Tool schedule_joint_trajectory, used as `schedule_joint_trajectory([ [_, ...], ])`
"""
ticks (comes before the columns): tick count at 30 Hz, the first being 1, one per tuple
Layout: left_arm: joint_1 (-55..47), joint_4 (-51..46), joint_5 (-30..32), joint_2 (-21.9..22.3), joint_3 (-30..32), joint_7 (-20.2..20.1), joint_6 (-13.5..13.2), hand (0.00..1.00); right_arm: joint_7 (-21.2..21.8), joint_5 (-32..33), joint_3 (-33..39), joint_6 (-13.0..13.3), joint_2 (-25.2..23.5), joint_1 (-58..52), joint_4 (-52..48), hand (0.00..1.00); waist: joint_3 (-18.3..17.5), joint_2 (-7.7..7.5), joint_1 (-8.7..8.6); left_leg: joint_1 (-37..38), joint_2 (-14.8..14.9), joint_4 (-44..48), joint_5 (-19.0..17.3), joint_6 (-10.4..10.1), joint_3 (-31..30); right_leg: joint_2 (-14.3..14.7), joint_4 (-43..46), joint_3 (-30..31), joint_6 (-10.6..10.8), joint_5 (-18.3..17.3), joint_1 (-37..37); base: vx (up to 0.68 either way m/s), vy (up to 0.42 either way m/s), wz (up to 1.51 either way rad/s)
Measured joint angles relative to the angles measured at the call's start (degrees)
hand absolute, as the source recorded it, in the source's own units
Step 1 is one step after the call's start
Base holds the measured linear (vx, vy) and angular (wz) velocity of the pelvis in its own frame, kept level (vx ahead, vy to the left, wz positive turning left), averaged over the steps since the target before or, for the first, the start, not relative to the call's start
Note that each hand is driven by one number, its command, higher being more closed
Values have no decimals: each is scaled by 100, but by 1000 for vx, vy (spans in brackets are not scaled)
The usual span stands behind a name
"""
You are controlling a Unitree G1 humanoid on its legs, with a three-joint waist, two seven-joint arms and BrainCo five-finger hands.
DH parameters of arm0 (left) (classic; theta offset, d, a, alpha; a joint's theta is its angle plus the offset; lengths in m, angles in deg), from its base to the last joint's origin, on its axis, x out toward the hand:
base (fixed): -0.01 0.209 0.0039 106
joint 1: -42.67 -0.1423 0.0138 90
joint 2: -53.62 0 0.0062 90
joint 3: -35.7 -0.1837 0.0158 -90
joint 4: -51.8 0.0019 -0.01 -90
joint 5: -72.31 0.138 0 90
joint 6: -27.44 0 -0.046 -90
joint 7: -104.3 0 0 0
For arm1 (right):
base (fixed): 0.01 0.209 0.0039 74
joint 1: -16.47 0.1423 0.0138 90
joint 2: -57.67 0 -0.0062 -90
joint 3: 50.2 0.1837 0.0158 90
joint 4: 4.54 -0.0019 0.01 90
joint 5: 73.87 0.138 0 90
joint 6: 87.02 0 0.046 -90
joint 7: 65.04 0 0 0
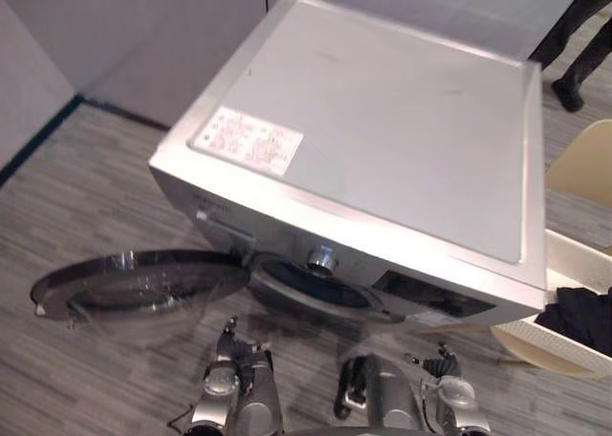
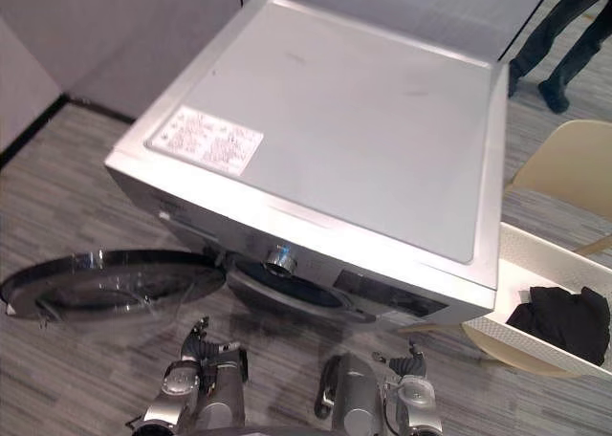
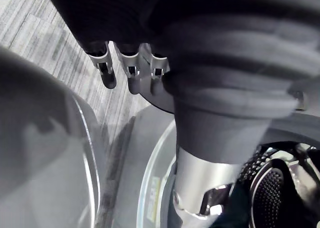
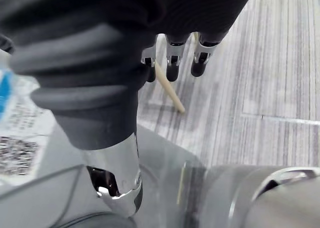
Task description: Pick up the laundry basket with both hands and put the clothes into the washing machine.
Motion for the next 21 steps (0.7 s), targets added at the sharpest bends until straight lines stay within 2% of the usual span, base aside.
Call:
schedule_joint_trajectory([
  [2,12,281,127,-13,6,-4,-24,0,-1,-13,11,-15,1,112,251,0,-113,60,-27,347,-100,-601,249,19,142,36,-628,55,40,307,284,126,86,-35],
  [4,52,507,249,-58,7,17,-36,0,-22,1,-254,-54,-11,160,364,0,-179,125,-49,753,-167,-1237,515,39,442,148,-1396,256,60,800,569,143,81,-55],
  [7,63,608,348,-119,-24,25,-36,0,-14,15,-456,-50,-101,274,498,0,-201,137,-106,971,-209,-1492,608,36,662,218,-1779,456,97,1048,700,55,49,-47],
  [10,160,782,407,-180,-98,38,-31,0,-18,16,-446,-37,-118,347,500,0,-192,140,-156,1219,-196,-1502,604,34,1244,345,-1871,881,75,1323,566,-8,54,-104],
  [11,176,817,505,-190,-94,43,-23,0,-21,17,-493,-46,-86,338,285,0,-187,144,-170,1304,-105,-1498,601,34,1647,476,-1884,868,16,1626,353,-52,35,-195],
  [12,196,817,516,-270,-97,30,-25,0,-20,4,-734,-46,41,255,-111,0,-184,126,-191,1362,-8,-1478,597,39,2141,633,-2024,656,-183,2028,156,-68,20,-217],
  [13,215,818,516,-315,-94,29,-25,0,-36,-51,-824,-7,106,217,-319,0,-164,98,-213,1414,38,-1471,594,44,2423,704,-2179,464,-322,2247,129,-119,-81,-236],
  [14,185,813,522,-439,-93,20,-29,0,-40,-197,-813,82,148,131,-663,0,-102,10,-304,1565,99,-1432,530,131,3028,660,-2343,-330,-808,2027,118,-119,-150,-216],
  [15,179,811,541,-518,-103,14,-21,0,-54,-207,-776,124,181,111,-733,0,-100,-127,-436,1757,61,-1362,366,26,3589,478,-2075,-1410,-1059,1260,75,-101,-146,-207],
  [16,202,807,548,-512,-107,8,-31,0,-63,-207,-777,120,203,119,-741,0,-88,-91,-519,1845,98,-1371,303,22,3868,431,-1968,-1899,-1053,1017,82,-46,-69,-234],
  [17,146,814,549,-532,-96,-3,-32,0,-118,-206,-782,115,224,174,-658,0,-74,-41,-482,2084,78,-1667,265,26,4411,359,-1913,-2843,-1148,673,193,-10,-66,-272],
  [18,134,807,548,-558,-90,1,-33,0,-136,-206,-778,94,253,251,-583,0,-64,-23,-447,2230,96,-1796,299,-1,4925,164,-1578,-3512,-1371,451,123,-2,-92,-287],
  [19,96,818,549,-564,-87,-3,-21,0,-138,-205,-778,70,256,293,-546,0,-70,-64,-475,2301,112,-1699,273,-50,5251,-59,-1246,-3779,-1409,328,58,53,-136,-287],
  [20,85,818,546,-518,-95,-39,12,0,-138,-203,-765,65,277,304,-416,0,-137,-259,-505,2506,65,-1278,65,-335,5851,-421,-525,-4145,-1460,275,-49,131,-141,-270],
  [21,117,824,544,-496,-92,-86,16,0,-137,-198,-711,37,294,290,-290,0,-55,-180,-498,2679,141,-1039,-51,-429,6082,-331,-315,-3801,-1314,351,-151,166,-143,-257],
])
